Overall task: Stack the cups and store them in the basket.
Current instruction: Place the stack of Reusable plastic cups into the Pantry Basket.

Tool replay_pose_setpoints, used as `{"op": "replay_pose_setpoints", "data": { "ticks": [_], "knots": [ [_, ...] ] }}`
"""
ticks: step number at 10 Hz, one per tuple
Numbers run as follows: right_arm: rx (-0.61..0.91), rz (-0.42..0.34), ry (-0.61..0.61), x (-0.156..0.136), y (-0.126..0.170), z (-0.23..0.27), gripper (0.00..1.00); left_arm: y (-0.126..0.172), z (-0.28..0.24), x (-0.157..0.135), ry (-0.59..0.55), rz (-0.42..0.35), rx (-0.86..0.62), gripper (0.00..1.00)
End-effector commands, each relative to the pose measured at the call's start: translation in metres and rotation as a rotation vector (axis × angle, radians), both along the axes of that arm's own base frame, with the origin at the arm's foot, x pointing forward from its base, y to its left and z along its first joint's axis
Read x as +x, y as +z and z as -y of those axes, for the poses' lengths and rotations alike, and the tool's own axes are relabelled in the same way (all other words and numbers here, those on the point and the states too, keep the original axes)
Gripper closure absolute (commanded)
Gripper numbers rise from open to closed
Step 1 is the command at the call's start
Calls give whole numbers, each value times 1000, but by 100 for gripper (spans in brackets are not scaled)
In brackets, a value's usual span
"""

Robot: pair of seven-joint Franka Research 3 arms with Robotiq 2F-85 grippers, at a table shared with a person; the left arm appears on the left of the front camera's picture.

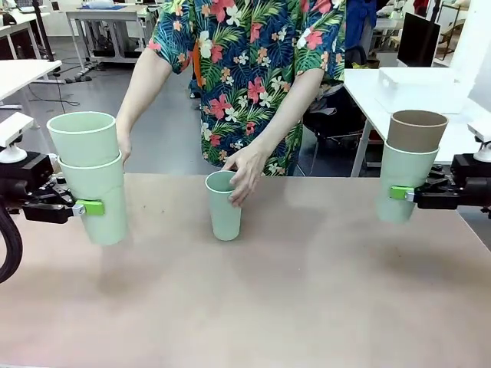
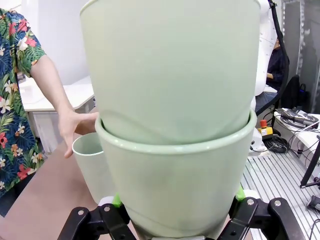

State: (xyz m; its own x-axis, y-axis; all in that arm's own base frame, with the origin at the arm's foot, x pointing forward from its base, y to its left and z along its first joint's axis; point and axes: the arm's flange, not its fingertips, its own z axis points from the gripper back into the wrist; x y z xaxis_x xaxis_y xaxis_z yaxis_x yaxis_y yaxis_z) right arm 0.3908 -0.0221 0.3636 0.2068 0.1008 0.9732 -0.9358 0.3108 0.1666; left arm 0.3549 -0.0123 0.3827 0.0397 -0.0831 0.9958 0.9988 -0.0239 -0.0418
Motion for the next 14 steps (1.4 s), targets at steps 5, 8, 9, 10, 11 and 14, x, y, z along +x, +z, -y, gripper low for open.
{"op": "replay_pose_setpoints", "data": {
  "ticks": [5, 8, 9, 10, 11, 14],
  "knots": [
    [-1, 9, -2, 0, 3, 0, 15, 5, 2, -1, -3, -7, 2, 14],
    [-1, 9, -2, 0, 3, 0, 15, 5, 2, -1, -3, -7, 2, 14],
    [-1, 9, -2, 0, 3, 0, 15, 5, 2, -1, -3, -7, 2, 14],
    [-1, 9, -2, 0, 3, 0, 15, 5, 2, -1, -3, -7, 2, 14],
    [-1, 9, -2, 0, 3, 0, 15, 5, 2, -1, -3, -7, 2, 14],
    [-1, 9, -2, 0, 3, 0, 15, 5, 2, -1, -3, -7, 2, 14]
  ]
}}
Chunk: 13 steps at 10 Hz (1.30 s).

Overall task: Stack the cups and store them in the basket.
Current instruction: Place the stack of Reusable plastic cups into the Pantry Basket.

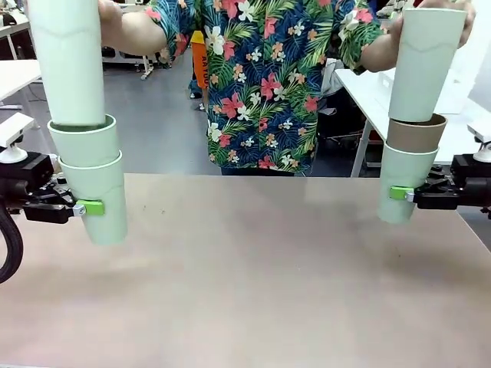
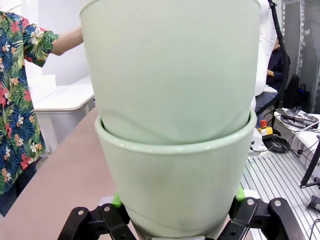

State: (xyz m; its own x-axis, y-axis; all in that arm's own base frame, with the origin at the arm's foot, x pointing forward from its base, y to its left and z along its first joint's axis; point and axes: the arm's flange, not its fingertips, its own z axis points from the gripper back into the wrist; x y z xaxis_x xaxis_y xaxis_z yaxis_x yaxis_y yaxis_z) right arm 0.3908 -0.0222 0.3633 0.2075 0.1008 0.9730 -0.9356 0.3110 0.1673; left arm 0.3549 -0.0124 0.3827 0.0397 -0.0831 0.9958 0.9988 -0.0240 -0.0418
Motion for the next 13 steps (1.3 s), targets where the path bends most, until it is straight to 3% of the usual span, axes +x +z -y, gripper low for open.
{"op": "replay_pose_setpoints", "data": {
  "ticks": [1, 13],
  "knots": [
    [0, 9, -1, 0, 3, 0, 15, 5, 2, -1, -2, -7, 2, 14],
    [0, 9, -1, 0, 3, 0, 15, 5, 2, -1, -2, -7, 2, 14]
  ]
}}
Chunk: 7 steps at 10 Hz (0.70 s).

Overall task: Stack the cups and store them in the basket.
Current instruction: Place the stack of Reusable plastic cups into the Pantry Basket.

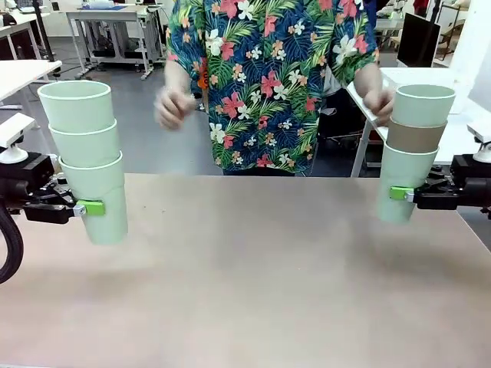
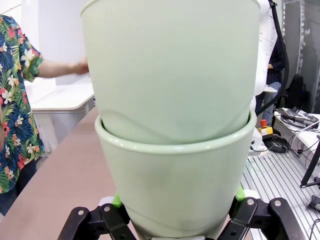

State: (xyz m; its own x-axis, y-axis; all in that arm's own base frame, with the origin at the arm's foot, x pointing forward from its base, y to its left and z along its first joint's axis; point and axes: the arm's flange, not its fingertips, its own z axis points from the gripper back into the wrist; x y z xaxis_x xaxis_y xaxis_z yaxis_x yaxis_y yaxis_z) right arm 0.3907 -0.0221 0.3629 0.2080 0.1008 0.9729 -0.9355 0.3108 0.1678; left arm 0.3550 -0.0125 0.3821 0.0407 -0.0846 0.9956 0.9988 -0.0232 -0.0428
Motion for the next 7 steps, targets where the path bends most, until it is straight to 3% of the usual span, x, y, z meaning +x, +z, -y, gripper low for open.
{"op": "replay_pose_setpoints", "data": {
  "ticks": [1, 7],
  "knots": [
    [0, 10, -2, 0, 3, 0, 15, 5, 1, -1, -3, -6, 0, 14],
    [0, 10, -2, 0, 3, 0, 15, 5, 1, -1, -3, -6, 0, 14]
  ]
}}
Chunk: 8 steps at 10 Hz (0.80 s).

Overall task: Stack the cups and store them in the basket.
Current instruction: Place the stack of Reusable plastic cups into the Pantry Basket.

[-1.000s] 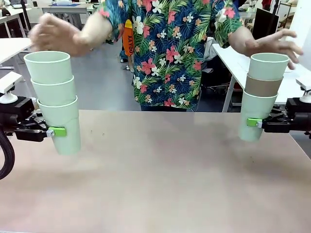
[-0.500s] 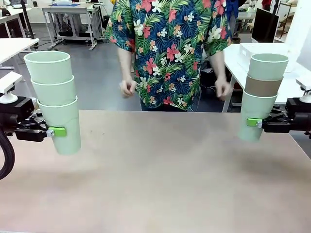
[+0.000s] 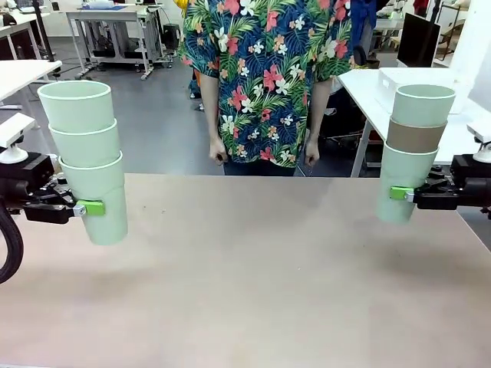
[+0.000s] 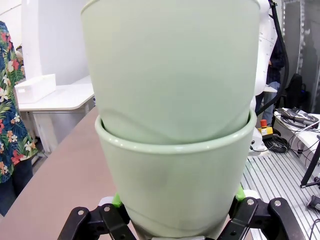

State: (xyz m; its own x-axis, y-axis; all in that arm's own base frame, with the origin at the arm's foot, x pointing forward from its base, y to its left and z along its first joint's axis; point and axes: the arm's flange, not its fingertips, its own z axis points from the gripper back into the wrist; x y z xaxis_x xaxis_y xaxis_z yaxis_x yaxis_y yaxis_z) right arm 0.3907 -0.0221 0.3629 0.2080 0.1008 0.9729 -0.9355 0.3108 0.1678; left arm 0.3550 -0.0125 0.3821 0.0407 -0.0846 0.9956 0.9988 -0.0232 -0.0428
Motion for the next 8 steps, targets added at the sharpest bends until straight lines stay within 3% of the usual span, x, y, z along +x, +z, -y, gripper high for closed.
{"op": "replay_pose_setpoints", "data": {
  "ticks": [1, 8],
  "knots": [
    [0, 10, -2, 0, 3, 0, 15, 5, 1, -1, -3, -6, 0, 14],
    [0, 10, -2, 0, 3, 0, 15, 5, 1, -1, -3, -6, 0, 14]
  ]
}}
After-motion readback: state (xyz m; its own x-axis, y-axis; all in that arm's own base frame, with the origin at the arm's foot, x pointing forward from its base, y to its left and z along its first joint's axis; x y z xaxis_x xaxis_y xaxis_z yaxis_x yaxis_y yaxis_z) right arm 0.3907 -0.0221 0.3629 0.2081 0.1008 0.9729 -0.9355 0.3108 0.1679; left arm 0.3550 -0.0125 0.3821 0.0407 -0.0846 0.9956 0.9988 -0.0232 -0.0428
